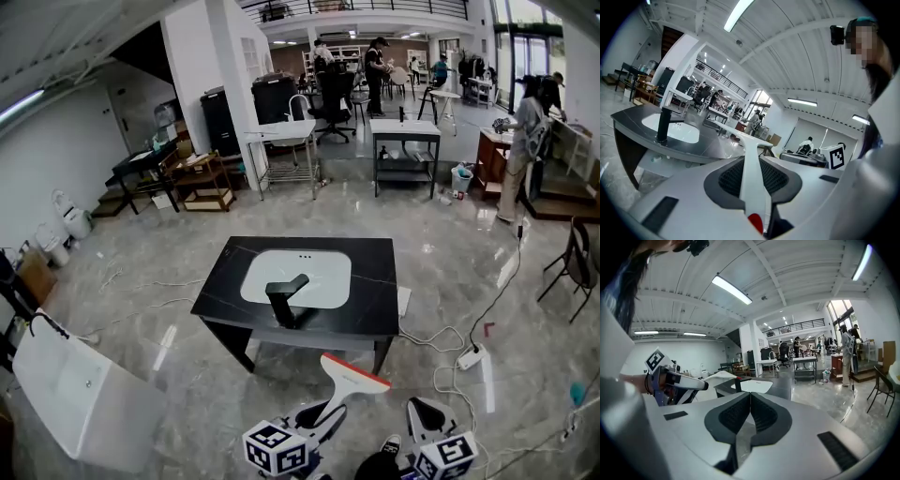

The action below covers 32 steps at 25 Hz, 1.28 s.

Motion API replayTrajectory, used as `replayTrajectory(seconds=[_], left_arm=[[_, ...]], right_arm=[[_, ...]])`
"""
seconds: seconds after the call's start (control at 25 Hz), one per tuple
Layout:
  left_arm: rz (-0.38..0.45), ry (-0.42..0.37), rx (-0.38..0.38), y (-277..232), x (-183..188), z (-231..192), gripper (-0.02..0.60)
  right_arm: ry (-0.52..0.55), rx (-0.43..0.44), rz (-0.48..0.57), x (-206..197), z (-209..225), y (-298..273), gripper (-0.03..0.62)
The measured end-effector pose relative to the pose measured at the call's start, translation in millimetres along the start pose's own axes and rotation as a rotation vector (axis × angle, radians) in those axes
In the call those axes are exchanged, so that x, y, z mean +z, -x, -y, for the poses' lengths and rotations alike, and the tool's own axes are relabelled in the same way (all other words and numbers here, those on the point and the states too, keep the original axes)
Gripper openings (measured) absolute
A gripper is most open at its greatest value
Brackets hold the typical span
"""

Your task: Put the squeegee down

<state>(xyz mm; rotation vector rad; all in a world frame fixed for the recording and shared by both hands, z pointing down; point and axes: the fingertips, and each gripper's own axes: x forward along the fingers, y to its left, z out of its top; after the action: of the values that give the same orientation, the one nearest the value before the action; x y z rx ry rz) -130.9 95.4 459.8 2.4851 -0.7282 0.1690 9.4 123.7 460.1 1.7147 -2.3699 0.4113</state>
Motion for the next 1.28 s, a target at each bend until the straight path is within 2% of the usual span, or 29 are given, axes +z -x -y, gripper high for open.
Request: replayTrajectory(seconds=[0.24,0.52,0.88,1.28], left_arm=[[0.014,-0.007,0.028,-82,30,1,0.098],[0.007,-0.027,0.07,-147,52,8,0.098],[0.006,-0.022,0.136,-185,58,7,0.098],[0.004,-0.023,0.184,-194,61,4,0.098]], right_arm=[[0.045,0.063,-0.024,30,74,-37,0.018],[0.051,0.148,-0.053,43,127,-69,0.018],[0.033,0.221,-0.06,45,166,-89,0.018],[0.009,0.287,-0.06,39,172,-106,0.018]])
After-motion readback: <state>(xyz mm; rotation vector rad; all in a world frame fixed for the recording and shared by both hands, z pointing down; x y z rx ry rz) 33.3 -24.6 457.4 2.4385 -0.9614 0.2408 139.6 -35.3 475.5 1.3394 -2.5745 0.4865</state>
